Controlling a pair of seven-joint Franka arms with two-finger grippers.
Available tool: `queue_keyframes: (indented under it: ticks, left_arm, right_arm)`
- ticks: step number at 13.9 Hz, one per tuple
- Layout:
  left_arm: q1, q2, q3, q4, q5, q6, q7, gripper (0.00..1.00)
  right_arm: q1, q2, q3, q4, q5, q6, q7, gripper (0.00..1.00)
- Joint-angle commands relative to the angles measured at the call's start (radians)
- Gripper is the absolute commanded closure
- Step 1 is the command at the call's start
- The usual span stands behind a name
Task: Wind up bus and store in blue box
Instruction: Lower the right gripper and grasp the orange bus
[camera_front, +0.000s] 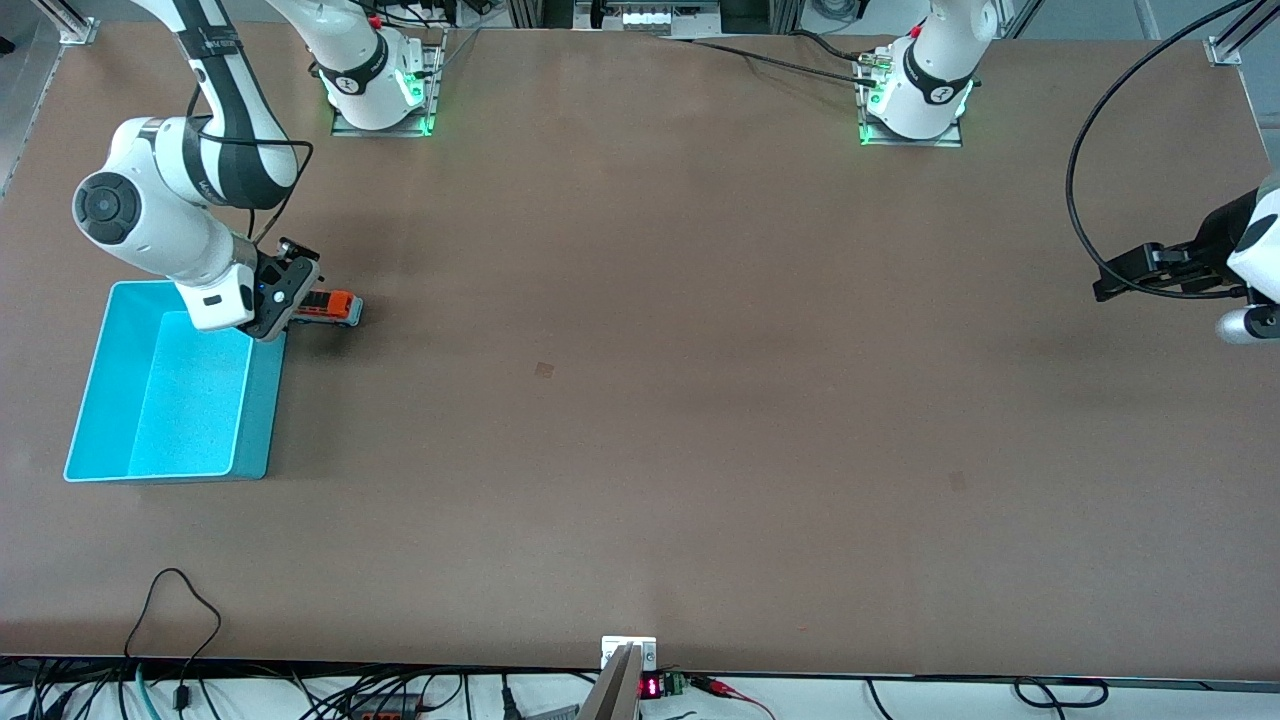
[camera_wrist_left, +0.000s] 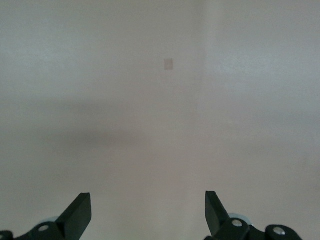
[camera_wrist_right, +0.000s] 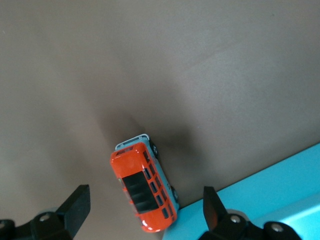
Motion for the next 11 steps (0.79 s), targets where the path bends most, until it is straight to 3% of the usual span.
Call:
queue_keyframes:
  ticks: [1, 4, 8, 11]
  left_arm:
    - [-0.003, 0.002, -0.005, 0.003, 0.007, -0.004, -0.050, 0.00]
    - [-0.001, -0.008, -0.041, -0.003, 0.019, -0.008, -0.036, 0.00]
    - [0.025, -0.010, -0.038, 0.000, 0.002, 0.025, -0.029, 0.00]
    - [0.023, -0.021, -0.051, -0.014, 0.004, 0.042, -0.026, 0.00]
  right_arm:
    - [-0.019, -0.031, 0.016, -0.121, -0.031, 0.144, -0.072, 0.00]
    - [-0.022, -0.025, 0.018, -0.240, -0.065, 0.335, -0.074, 0.00]
    - [-0.041, -0.005, 0.018, -0.245, -0.182, 0.372, -0.077, 0.00]
    - [-0.083, 0.039, 0.019, -0.245, -0.197, 0.410, -0.119, 0.00]
